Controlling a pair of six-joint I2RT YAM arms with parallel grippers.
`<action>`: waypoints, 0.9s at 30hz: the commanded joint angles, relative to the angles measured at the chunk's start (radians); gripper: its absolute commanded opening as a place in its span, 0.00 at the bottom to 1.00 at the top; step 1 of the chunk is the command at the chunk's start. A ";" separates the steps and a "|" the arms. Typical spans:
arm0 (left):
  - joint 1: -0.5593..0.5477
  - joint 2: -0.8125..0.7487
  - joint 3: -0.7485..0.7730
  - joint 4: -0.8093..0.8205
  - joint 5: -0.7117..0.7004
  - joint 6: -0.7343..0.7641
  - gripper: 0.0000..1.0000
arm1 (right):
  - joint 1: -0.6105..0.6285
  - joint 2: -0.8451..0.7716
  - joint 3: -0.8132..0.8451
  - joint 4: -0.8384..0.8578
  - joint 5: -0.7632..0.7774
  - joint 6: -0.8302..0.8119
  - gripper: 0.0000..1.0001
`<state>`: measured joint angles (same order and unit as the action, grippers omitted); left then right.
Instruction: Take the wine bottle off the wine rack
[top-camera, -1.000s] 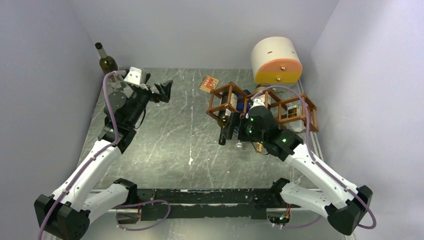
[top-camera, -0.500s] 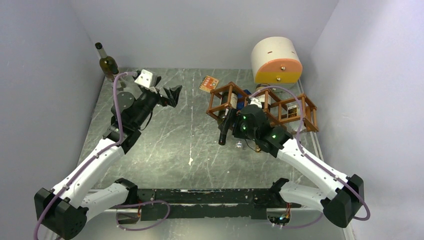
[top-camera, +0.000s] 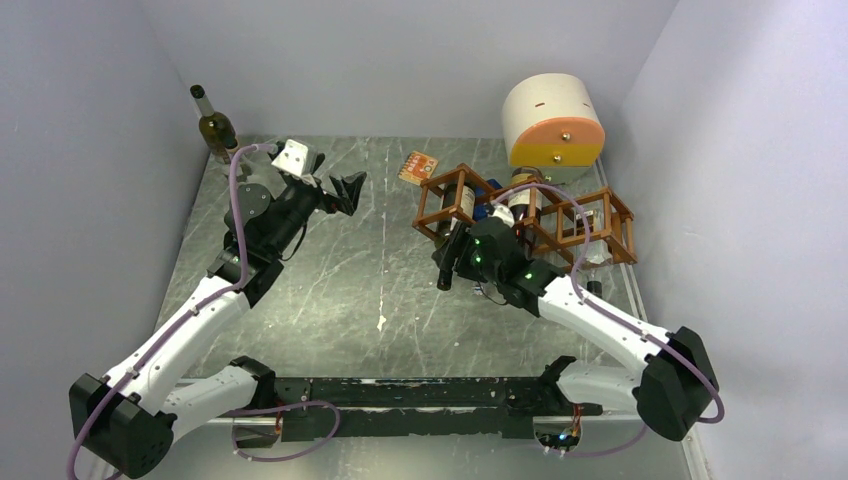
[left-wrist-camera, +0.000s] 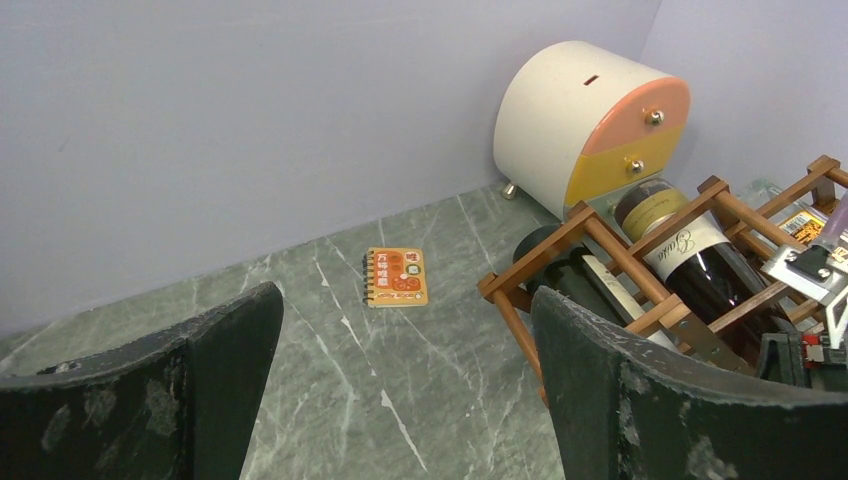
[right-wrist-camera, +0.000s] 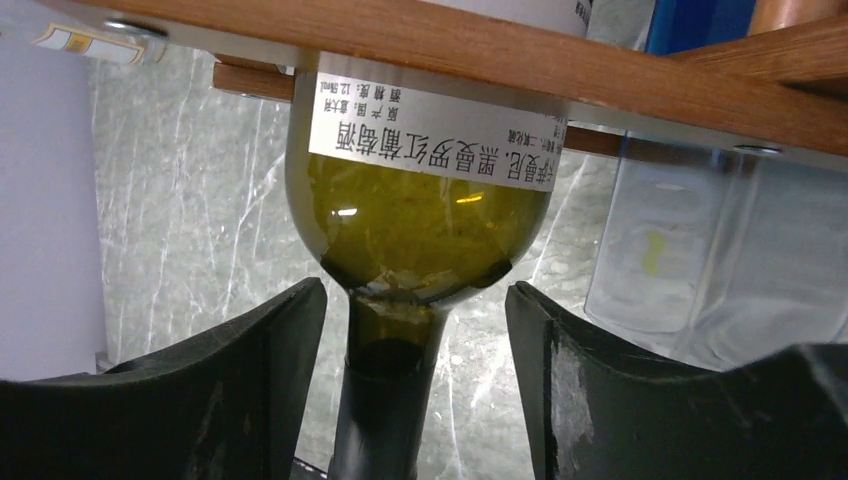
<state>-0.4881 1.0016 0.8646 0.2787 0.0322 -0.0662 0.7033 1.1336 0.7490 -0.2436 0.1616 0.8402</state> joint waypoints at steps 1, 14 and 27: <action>-0.010 -0.014 0.021 0.003 0.041 0.012 0.97 | -0.001 0.018 -0.029 0.117 0.001 0.026 0.68; -0.013 0.005 0.020 0.007 0.064 0.000 0.97 | 0.017 0.040 -0.129 0.280 -0.001 0.149 0.57; -0.025 -0.004 0.016 0.015 0.104 0.011 0.97 | 0.043 -0.030 -0.164 0.266 0.036 0.166 0.31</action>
<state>-0.5022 1.0084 0.8646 0.2787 0.0837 -0.0624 0.7349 1.1446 0.5976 0.0097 0.1596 0.9920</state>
